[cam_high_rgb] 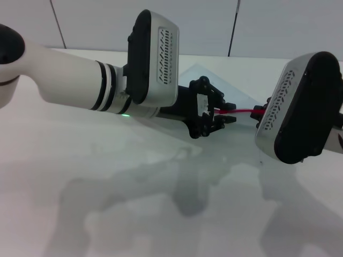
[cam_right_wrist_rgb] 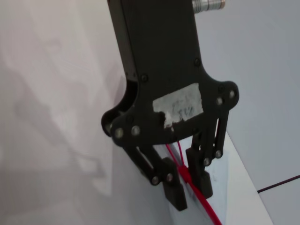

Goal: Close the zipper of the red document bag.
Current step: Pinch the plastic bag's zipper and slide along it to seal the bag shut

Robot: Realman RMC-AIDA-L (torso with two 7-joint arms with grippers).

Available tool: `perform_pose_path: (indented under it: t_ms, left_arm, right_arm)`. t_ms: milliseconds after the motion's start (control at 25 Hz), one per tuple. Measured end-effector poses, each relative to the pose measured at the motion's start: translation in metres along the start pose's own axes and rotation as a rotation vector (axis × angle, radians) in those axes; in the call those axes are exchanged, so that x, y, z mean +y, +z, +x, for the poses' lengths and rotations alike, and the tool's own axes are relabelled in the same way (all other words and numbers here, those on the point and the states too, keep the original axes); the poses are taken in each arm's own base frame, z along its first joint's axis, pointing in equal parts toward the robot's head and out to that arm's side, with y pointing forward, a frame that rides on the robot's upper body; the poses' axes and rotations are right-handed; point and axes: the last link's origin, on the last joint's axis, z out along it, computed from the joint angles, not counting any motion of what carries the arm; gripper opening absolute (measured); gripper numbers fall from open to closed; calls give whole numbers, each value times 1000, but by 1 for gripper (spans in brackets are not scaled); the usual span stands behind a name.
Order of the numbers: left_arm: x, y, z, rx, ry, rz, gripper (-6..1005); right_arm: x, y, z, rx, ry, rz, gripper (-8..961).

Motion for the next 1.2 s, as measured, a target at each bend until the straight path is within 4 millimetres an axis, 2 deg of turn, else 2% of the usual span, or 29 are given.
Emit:
perform_pose_path:
  t_ms: [800,1200]
  left_arm:
    - [1,8,-3,-30,7,20,81]
    - [3,12,-3,-47,21,33,82]
  right_arm:
    - [0,0,0,1,1,0,40]
    - [-1,0,1,5,4,0,40]
